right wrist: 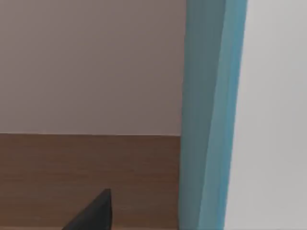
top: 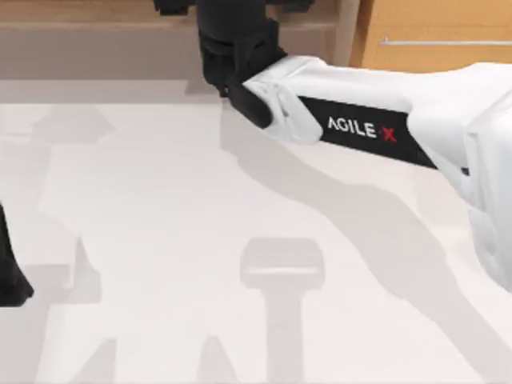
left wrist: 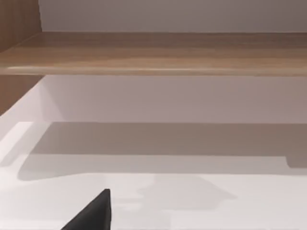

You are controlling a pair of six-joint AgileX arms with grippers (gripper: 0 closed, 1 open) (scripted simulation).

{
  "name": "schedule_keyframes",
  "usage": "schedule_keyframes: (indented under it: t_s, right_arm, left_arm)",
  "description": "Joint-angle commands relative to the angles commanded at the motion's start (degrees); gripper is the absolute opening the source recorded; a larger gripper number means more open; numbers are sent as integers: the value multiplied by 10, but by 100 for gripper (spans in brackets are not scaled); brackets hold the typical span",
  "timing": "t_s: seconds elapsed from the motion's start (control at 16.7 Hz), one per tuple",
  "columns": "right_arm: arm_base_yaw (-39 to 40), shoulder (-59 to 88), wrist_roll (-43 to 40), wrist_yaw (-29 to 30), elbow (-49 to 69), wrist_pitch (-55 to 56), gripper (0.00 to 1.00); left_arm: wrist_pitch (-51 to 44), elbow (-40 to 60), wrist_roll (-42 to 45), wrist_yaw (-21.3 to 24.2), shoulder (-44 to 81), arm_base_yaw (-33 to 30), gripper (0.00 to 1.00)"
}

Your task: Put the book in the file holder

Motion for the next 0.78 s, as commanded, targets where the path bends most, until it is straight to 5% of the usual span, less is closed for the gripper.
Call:
schedule_keyframes:
  t_s: [0.72, 0.78]
  right_arm:
    - [0, 0, 0, 0, 0, 0, 2]
    - [0, 0, 0, 0, 0, 0, 0]
  left_arm:
    - [0, 0, 0, 0, 0, 0, 100]
    - [0, 0, 0, 0, 0, 0, 100]
